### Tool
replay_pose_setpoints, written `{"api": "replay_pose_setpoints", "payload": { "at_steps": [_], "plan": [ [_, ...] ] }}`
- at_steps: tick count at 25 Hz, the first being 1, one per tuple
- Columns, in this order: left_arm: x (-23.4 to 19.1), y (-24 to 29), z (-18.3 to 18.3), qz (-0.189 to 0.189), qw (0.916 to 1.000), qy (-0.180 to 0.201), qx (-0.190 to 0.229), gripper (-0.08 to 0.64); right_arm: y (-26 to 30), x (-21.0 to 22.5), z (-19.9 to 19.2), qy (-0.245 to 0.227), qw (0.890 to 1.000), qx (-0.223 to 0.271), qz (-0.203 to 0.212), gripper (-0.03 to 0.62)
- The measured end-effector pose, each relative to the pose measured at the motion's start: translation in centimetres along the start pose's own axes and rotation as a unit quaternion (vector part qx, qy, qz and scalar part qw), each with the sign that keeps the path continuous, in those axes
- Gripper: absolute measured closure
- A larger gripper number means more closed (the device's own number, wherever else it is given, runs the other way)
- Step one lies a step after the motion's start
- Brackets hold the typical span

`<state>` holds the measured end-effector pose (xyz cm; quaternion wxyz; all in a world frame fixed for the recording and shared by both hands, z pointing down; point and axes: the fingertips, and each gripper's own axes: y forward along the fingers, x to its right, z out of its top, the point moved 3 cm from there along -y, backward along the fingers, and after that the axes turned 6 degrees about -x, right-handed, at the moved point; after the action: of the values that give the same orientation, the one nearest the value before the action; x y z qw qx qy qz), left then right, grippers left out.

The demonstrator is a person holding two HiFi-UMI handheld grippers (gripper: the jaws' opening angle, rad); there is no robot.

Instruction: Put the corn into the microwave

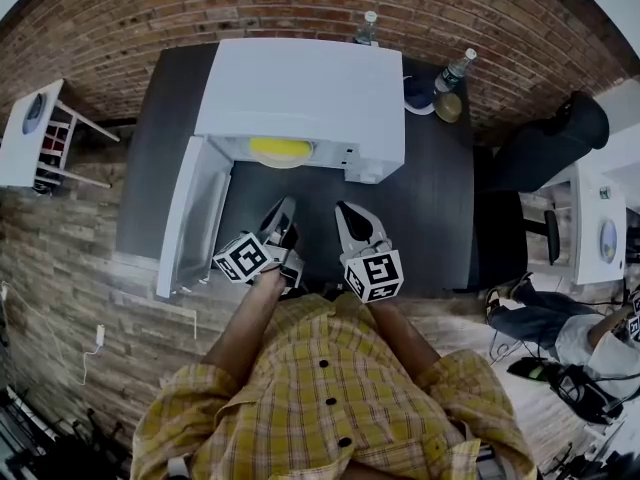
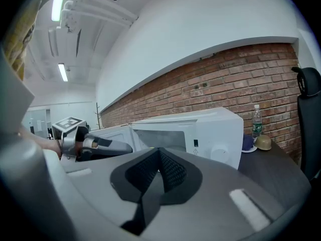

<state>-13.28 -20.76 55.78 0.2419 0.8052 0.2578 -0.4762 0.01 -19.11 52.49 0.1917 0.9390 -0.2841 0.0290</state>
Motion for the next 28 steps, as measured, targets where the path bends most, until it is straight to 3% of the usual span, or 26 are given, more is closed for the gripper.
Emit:
{"api": "replay_pose_setpoints", "payload": {
  "at_steps": [5,12,14,18,28],
  "plan": [
    [1.8,-1.1,-0.4,0.01,0.9947,0.101,-0.015,0.565,-0.3,-0.6,0.2,-0.003,1.0,0.004,0.009,0.589],
    [2.7,-2.1,-1.3,0.028,0.9823,0.184,-0.024,0.565,-0.7,-0.9,0.4,-0.005,1.0,0.012,0.014,0.589],
    [3.0,-2.3,-1.6,0.033,0.9746,0.22,-0.028,0.565,-0.8,-0.8,0.3,-0.006,1.0,0.011,0.016,0.589],
    [3.7,-2.8,-2.0,0.056,0.9493,0.307,-0.036,0.565,-1.1,-1.0,0.0,-0.007,1.0,0.01,0.023,0.589],
    [4.2,-3.6,-2.3,0.087,0.9239,0.371,-0.031,0.565,-1.2,-1.2,-0.1,-0.014,0.999,0.014,0.034,0.589]
  ]
}}
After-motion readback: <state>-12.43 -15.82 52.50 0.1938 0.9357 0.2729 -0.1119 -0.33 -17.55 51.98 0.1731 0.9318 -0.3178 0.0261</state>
